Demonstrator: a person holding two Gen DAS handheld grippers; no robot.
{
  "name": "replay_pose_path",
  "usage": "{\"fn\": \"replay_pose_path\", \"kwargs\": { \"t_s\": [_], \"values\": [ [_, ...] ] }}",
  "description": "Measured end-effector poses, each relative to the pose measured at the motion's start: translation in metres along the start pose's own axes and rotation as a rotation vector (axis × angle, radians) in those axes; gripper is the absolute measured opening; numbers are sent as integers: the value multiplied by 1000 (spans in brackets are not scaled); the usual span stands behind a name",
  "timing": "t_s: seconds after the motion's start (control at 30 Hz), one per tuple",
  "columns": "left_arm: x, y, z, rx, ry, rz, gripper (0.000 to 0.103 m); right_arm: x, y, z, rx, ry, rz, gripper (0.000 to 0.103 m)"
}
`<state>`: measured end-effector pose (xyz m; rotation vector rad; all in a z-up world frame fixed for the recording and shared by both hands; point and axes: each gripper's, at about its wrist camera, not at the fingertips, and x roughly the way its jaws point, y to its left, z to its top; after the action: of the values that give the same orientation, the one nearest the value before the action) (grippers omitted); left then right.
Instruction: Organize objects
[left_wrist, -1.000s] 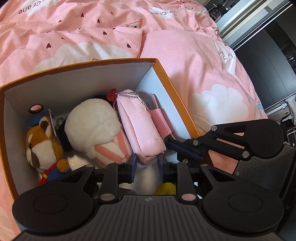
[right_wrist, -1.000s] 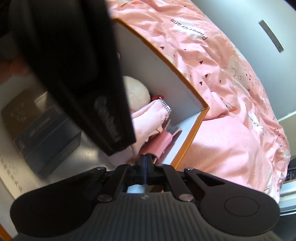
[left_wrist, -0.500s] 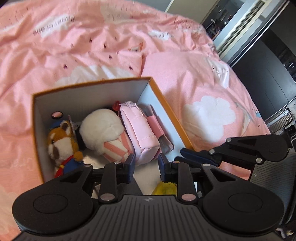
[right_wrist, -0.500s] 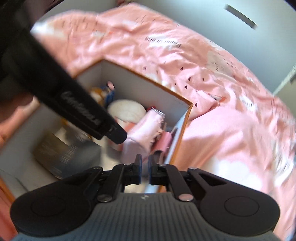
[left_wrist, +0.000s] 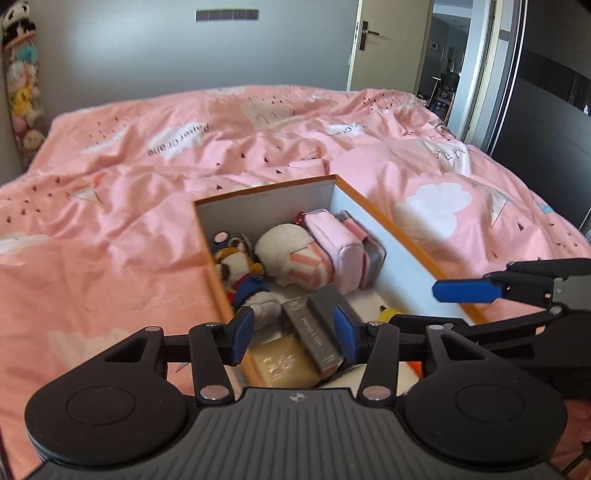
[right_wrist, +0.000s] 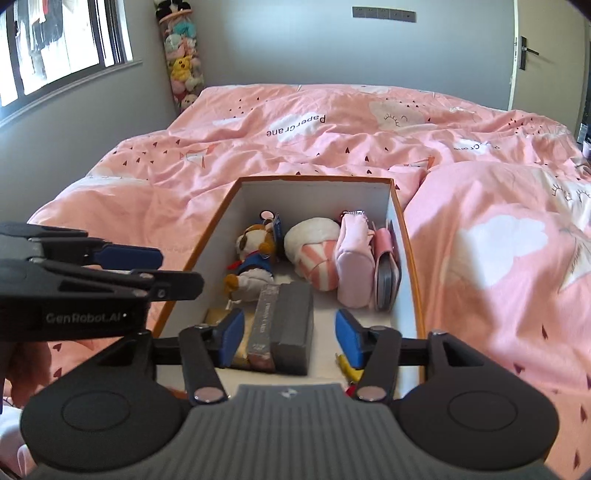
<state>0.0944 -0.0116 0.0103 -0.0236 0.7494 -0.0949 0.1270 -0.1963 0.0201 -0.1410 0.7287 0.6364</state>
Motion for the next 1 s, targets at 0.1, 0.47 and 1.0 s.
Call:
{"fn": "replay_pose_path", "kwargs": {
  "t_s": [0.1,0.47,1.0],
  "values": [
    [-9,3,-15,-15,-24,32,60,-9,6,-17,42,-24,-2,61],
    [-30,14,-45,-73,-132,120,84,-9,28,-49,17,-107,-140,74],
    [-16,18,-61,-101,-43,121,88,0,33,-61,-17,-126,-185,82]
  ]
}}
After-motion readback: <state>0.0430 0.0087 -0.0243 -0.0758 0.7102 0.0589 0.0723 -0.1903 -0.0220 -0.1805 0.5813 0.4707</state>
